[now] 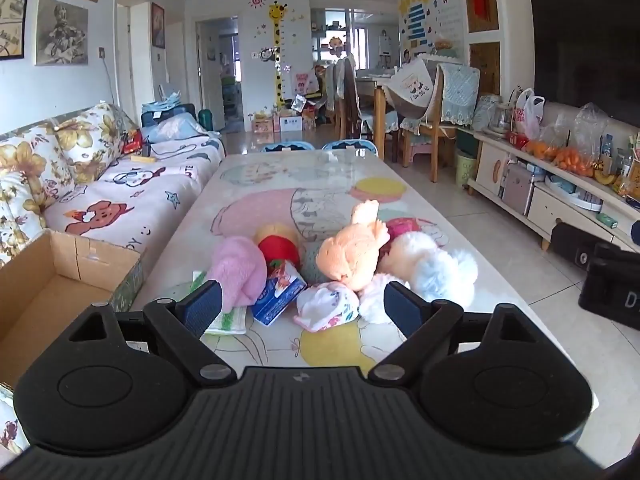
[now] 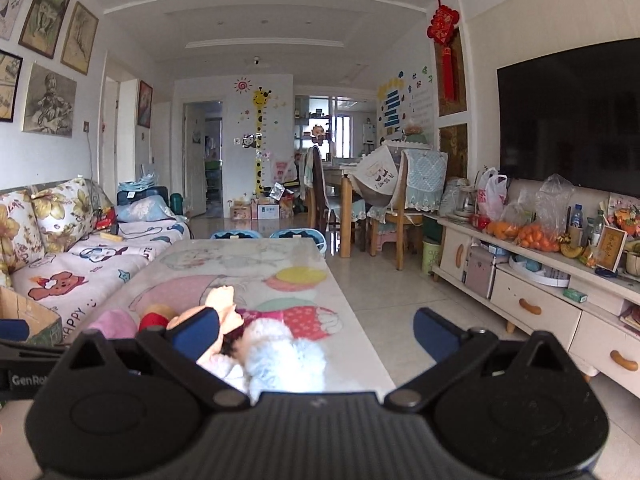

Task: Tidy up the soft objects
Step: 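Move both grippers toward the pile of soft toys on the table, then grasp the orange plush bunny with the left gripper while the right grasps the white-blue fluffy plush, then carry both plush toys to the cardboard box and open both grippers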

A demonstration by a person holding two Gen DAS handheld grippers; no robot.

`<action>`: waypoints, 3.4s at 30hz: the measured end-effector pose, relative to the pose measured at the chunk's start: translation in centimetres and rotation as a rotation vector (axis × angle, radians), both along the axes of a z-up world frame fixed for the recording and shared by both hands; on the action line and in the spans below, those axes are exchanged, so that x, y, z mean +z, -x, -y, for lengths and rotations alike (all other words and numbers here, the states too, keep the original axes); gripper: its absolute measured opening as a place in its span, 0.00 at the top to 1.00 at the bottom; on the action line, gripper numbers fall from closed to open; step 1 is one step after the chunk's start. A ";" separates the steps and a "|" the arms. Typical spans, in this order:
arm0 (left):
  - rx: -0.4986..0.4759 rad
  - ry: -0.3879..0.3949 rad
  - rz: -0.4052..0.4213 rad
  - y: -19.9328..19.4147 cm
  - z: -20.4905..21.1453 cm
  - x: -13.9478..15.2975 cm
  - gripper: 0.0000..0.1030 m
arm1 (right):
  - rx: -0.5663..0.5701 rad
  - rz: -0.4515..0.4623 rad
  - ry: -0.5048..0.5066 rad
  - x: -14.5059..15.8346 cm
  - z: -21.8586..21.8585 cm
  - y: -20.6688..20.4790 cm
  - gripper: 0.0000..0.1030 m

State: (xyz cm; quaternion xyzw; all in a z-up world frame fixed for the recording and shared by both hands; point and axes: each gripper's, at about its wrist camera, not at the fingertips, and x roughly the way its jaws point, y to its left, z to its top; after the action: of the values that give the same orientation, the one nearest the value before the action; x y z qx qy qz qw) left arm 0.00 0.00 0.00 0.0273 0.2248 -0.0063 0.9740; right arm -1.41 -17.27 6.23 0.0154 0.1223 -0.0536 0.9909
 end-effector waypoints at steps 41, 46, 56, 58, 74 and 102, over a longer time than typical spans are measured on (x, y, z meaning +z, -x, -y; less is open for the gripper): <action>-0.148 -0.126 0.059 -1.3 0.7 -2.6 0.00 | 0.035 -0.237 -0.264 -5.0 5.9 -8.8 0.01; -0.150 -0.107 0.071 -1.5 0.5 -2.6 0.00 | 0.109 -0.291 -0.235 -5.6 4.8 -11.4 0.01; -0.196 0.010 0.121 -2.3 -0.5 -0.2 0.00 | 0.189 -0.340 -0.184 -6.8 3.6 -15.2 0.01; -0.207 0.017 0.130 -2.5 -0.5 0.8 0.00 | 0.190 -0.356 -0.172 -7.1 3.8 -15.8 0.01; -0.220 0.082 -0.032 -10.2 0.5 3.9 0.00 | 0.281 -0.421 -0.100 -9.3 3.5 -19.0 0.01; -0.089 0.151 -0.051 -8.2 -2.4 2.9 0.27 | 0.340 -0.446 -0.178 -10.2 3.7 -19.9 0.48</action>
State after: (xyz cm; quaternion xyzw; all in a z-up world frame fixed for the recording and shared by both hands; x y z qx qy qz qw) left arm 8.21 2.37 2.86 -0.0365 0.2469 -0.0675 0.9660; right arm 18.44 -20.94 -3.97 0.0692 0.3421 0.1222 0.9291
